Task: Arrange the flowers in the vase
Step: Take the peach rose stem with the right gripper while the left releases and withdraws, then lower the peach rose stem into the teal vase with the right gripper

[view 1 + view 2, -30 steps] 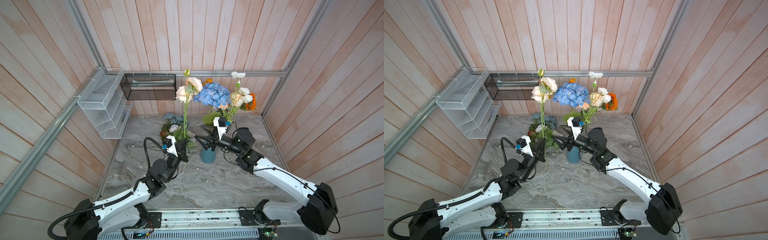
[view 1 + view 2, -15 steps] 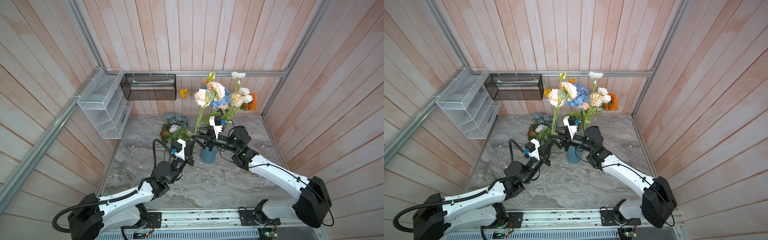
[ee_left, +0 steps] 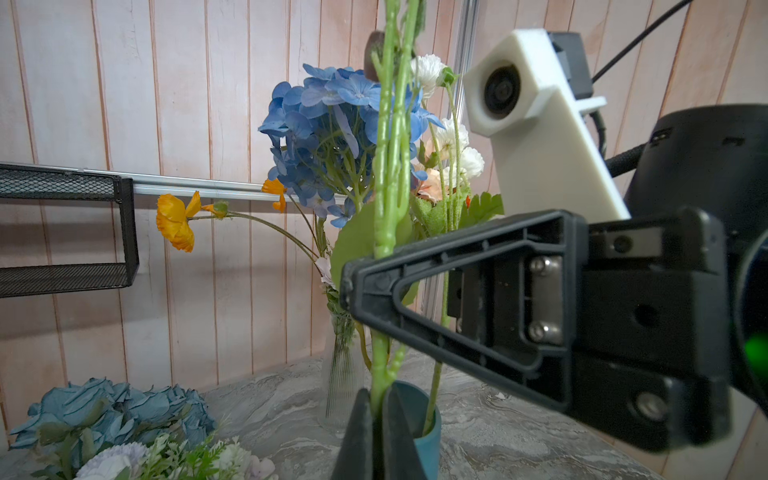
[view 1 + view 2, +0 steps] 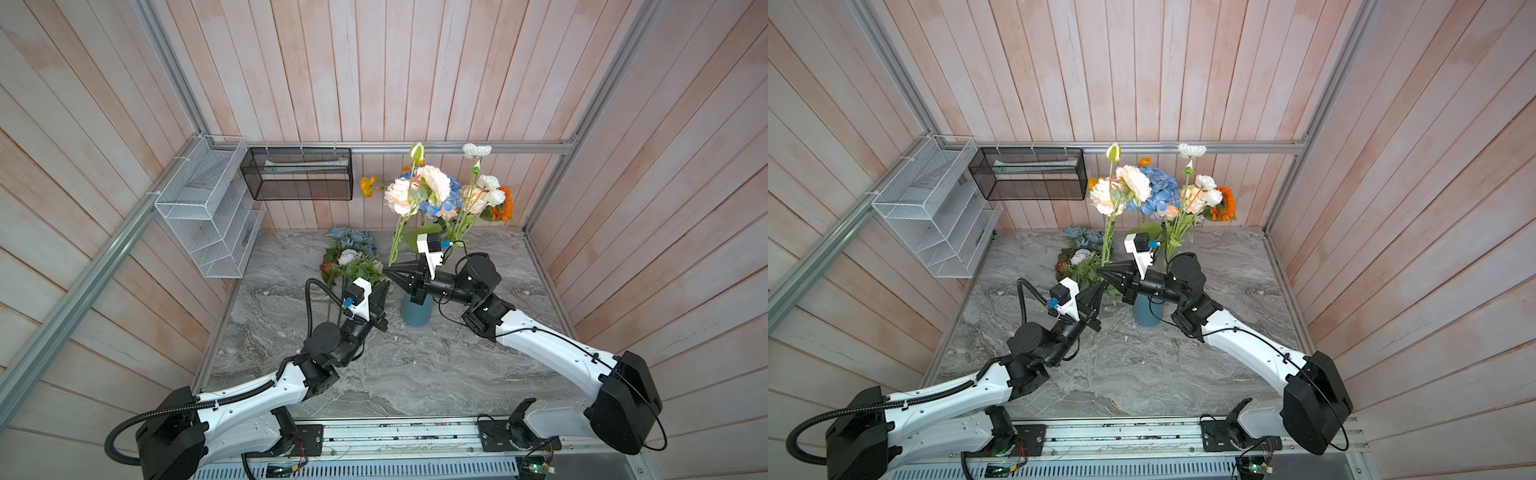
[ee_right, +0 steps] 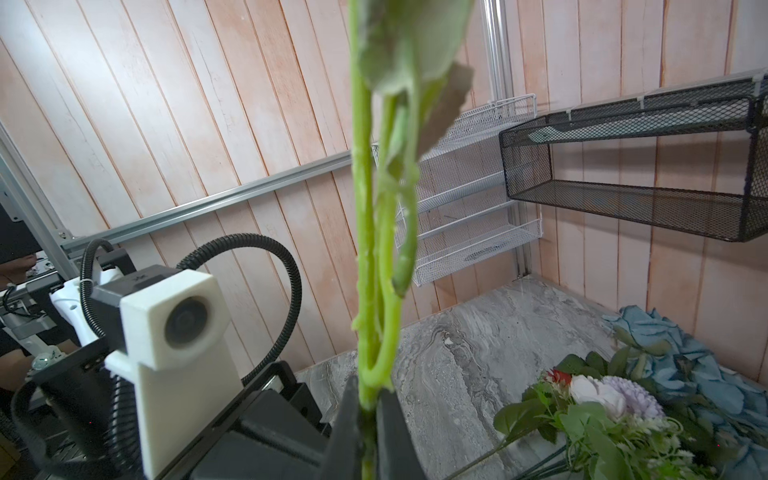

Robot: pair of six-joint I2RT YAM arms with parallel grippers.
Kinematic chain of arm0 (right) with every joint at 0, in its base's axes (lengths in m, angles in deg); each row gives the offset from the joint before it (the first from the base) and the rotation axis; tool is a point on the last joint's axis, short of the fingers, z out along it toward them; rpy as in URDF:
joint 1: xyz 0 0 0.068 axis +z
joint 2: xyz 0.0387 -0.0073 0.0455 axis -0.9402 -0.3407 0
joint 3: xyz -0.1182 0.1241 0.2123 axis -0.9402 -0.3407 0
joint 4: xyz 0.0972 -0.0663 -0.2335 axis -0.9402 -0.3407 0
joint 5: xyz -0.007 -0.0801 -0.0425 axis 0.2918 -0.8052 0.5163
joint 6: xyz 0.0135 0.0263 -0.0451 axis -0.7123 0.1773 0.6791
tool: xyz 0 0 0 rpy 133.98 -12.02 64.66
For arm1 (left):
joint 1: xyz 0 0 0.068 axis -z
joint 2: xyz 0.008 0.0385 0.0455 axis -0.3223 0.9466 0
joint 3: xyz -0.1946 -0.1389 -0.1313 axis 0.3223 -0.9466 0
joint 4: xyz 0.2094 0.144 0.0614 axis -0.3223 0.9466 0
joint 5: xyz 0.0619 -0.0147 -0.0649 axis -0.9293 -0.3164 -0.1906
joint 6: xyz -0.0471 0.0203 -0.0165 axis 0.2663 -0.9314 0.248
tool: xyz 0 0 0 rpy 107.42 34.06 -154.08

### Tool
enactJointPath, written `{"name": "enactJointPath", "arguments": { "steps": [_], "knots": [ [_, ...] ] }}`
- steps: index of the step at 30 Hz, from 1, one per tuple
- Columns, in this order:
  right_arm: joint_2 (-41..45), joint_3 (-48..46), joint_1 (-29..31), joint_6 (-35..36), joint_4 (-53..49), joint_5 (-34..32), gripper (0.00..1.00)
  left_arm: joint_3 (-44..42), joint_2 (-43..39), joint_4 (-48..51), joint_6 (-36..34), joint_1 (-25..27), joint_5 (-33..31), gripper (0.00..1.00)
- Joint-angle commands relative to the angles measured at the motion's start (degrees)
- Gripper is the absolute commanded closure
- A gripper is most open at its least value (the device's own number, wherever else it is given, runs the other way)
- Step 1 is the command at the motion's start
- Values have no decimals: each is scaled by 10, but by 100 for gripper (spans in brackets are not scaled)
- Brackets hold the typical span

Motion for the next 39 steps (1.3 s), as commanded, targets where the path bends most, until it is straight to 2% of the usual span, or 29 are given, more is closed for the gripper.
{"name": "enactJointPath", "arguments": {
  "steps": [1, 2, 4, 5, 7, 8, 19, 22, 23, 30, 39],
  "knots": [
    [-6, 15, 0, 3, 4, 4, 100, 16, -3, -19, -7, 2, 9, 94],
    [-5, 15, 0, 4, 5, 3, 100, 16, -3, -18, -7, 2, 9, 79],
    [-2, 15, 0, 9, 2, -3, 100, 20, -1, -9, -7, 1, 3, 40],
    [1, 17, 0, 13, -3, -7, 100, 24, -1, -2, -4, 2, -5, 24],
    [7, 22, 0, 29, -21, -14, 100, 24, -4, 4, -3, 2, -24, 5],
    [12, 25, 0, 40, -33, -19, 100, 21, -7, 4, -4, 2, -36, 0],
    [86, 48, -2, 169, -173, -116, 100, -23, -67, 21, -1, -11, -116, 0],
    [109, 49, -4, 201, -197, -164, 100, -36, -86, 51, 45, -48, -104, 0],
    [117, 49, -6, 210, -202, -174, 100, -39, -91, 67, 81, -63, -99, 0],
    [143, 61, -35, 245, -198, -218, 100, -63, -93, 107, 213, -149, -58, 0],
    [141, 67, -77, 258, -159, -251, 100, -65, -65, 126, 277, -179, -29, 0]
  ]
}}
